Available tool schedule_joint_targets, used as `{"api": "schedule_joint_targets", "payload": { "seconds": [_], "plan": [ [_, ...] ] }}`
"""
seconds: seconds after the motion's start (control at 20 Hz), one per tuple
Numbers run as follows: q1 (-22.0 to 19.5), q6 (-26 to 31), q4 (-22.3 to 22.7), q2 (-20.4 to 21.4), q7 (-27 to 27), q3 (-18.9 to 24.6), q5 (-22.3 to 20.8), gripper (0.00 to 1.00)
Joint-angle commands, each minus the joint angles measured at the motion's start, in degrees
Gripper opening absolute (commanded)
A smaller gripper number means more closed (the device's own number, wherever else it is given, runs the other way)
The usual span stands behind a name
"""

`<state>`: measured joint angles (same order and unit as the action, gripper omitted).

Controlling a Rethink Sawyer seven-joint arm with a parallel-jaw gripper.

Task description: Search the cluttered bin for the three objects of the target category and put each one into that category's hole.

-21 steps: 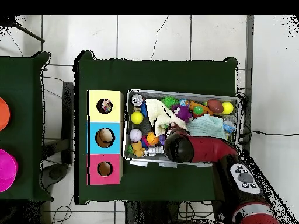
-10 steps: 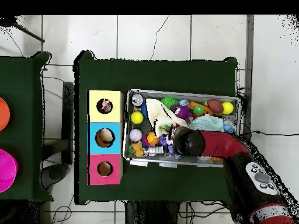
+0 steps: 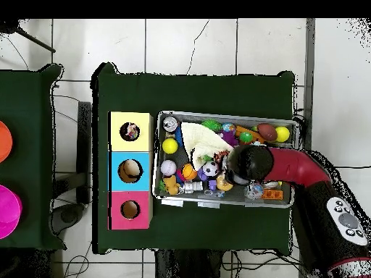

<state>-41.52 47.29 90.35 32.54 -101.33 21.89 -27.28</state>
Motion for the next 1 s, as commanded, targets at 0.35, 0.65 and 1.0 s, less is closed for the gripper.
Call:
{"api": "schedule_joint_targets", "payload": {
  "seconds": [0.35,0.65,1.0],
  "plan": [
    [-3.5,11.4,-14.5,-5.4,27.6,11.9,-2.5,0.00],
    [-4.6,9.0,-13.7,-6.8,28.7,12.5,-3.0,0.00],
    [-6.4,5.4,-12.6,-9.4,29.5,13.7,-5.1,0.00]
  ]
}}
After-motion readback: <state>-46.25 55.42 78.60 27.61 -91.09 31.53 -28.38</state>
